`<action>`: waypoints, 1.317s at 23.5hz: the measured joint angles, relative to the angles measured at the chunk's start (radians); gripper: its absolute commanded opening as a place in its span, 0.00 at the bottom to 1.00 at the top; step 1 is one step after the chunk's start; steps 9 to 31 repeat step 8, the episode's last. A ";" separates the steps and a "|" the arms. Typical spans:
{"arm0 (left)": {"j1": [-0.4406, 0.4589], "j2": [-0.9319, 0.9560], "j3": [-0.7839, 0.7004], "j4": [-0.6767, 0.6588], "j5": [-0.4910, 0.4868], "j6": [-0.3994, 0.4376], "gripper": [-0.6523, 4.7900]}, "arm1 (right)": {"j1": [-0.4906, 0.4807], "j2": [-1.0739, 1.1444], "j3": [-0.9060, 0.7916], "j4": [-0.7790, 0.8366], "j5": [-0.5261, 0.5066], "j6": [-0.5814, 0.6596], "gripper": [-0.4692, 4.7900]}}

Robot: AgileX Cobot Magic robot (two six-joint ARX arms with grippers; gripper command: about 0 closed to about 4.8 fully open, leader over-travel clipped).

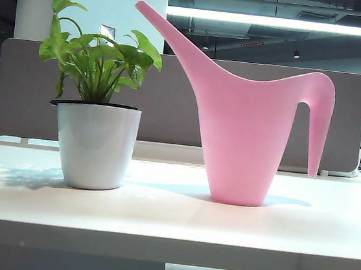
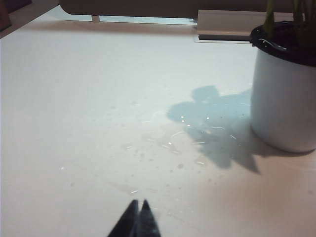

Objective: Pick up the watering can from the table, water the potted plant, and put the can back.

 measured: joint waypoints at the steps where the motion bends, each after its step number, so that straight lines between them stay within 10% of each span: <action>1: 0.000 0.000 0.000 0.000 0.000 0.000 0.13 | 0.000 0.000 0.000 0.000 0.000 0.000 0.08; 31: 0.000 0.000 0.000 0.000 0.000 -0.003 0.13 | 0.000 0.000 0.000 0.000 0.000 0.000 0.08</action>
